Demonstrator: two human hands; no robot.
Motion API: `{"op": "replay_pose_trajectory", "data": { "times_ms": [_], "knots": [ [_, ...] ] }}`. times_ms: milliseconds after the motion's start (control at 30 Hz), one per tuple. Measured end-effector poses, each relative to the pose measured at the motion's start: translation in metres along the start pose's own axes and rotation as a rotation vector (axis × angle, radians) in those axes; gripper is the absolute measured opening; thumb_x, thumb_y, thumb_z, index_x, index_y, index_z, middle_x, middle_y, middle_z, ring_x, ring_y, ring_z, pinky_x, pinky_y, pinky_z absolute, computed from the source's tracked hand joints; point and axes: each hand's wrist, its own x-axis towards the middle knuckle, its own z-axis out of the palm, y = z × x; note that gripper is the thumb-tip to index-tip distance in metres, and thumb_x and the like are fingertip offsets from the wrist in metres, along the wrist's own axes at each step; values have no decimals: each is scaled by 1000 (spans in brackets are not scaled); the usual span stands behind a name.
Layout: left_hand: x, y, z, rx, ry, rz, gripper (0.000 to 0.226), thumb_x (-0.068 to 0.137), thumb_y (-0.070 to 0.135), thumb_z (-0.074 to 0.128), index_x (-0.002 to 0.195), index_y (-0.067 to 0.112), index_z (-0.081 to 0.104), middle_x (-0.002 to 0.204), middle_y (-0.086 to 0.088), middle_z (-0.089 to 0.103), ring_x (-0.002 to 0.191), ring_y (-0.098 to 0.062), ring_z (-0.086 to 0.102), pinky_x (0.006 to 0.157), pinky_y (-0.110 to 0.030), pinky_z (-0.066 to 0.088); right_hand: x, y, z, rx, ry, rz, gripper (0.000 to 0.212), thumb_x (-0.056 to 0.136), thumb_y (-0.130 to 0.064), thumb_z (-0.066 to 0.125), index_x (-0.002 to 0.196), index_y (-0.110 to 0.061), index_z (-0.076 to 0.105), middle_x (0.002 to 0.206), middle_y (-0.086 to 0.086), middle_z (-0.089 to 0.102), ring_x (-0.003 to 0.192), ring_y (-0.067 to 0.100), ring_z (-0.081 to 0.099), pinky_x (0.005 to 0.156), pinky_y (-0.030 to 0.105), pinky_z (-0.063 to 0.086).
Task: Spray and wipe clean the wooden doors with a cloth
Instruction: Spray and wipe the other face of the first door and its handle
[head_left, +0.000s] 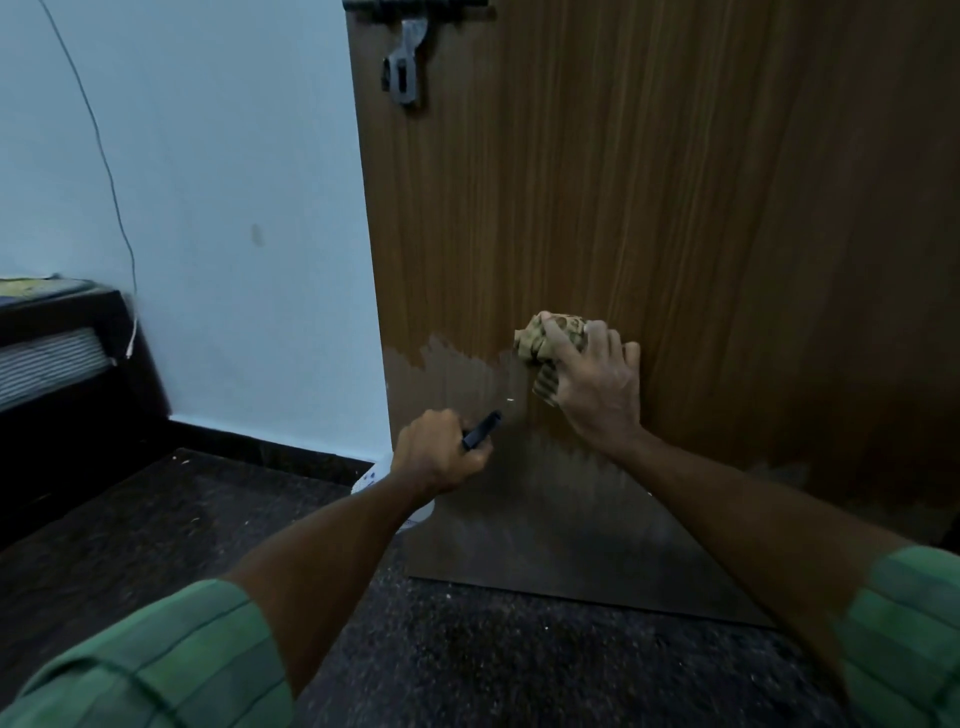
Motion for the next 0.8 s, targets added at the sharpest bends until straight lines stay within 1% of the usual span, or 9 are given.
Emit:
{"op": "replay_pose_trajectory", "data": {
  "times_ms": [167,233,300,400,467,567,633,700,800],
  "knots": [
    [0,-9,2,-73,5,-1,36,93,49,72,69,26,58,65,0,63,57,-15,62,52,-25,45,-17,-12,10,-36,-29,-25,60,100,-34,49,159,-28,38,125,17,50,98,30,49,80,45,38],
    [-1,-12,4,-83,5,21,36,92,48,72,68,26,57,63,2,62,54,-14,60,50,-23,39,-30,-20,19,-57,-65,-110,67,97,-36,51,160,-25,34,125,18,49,99,33,49,81,47,38],
    [-2,-15,1,-88,25,45,37,93,45,72,66,26,55,60,5,59,53,-13,58,49,-25,35,-49,-30,36,-51,-128,-342,75,90,-34,63,159,-23,35,127,18,49,103,35,49,84,48,40],
    [-3,-19,-7,-141,65,42,37,94,41,72,64,29,54,60,7,59,54,-18,59,50,-27,41,-67,-40,57,-127,-231,-718,71,84,-30,68,153,-25,48,131,14,49,112,33,49,87,47,42],
    [-4,-23,-11,-145,109,10,37,93,39,71,63,28,54,59,7,59,55,-21,60,52,-28,41,-57,-45,56,-110,-195,-652,74,81,-29,73,151,-28,51,133,14,50,113,32,49,88,47,41],
    [-5,-33,-14,-140,156,-36,39,95,35,70,62,26,53,58,6,57,54,-19,57,51,-28,36,-18,-63,43,-9,35,-197,65,91,-24,64,154,-27,46,124,16,54,102,32,50,84,47,39],
    [-3,-42,-18,-130,164,-54,37,95,36,71,63,26,54,59,5,58,54,-18,58,51,-28,38,-5,-73,39,7,92,-55,59,96,-21,56,154,-27,46,121,16,53,99,31,50,82,46,40],
    [0,-47,-22,-131,175,-72,36,95,39,71,65,24,57,60,2,59,55,-20,59,52,-30,44,-17,-70,50,26,49,-256,65,92,-27,65,154,-24,46,128,18,51,106,34,50,86,48,42],
    [1,-50,-28,-160,217,-91,36,96,36,71,65,23,57,59,2,59,53,-18,58,51,-29,43,-59,-57,73,-59,-123,-830,69,86,-34,73,150,-22,51,136,15,51,117,32,48,90,48,43]
  ]
}}
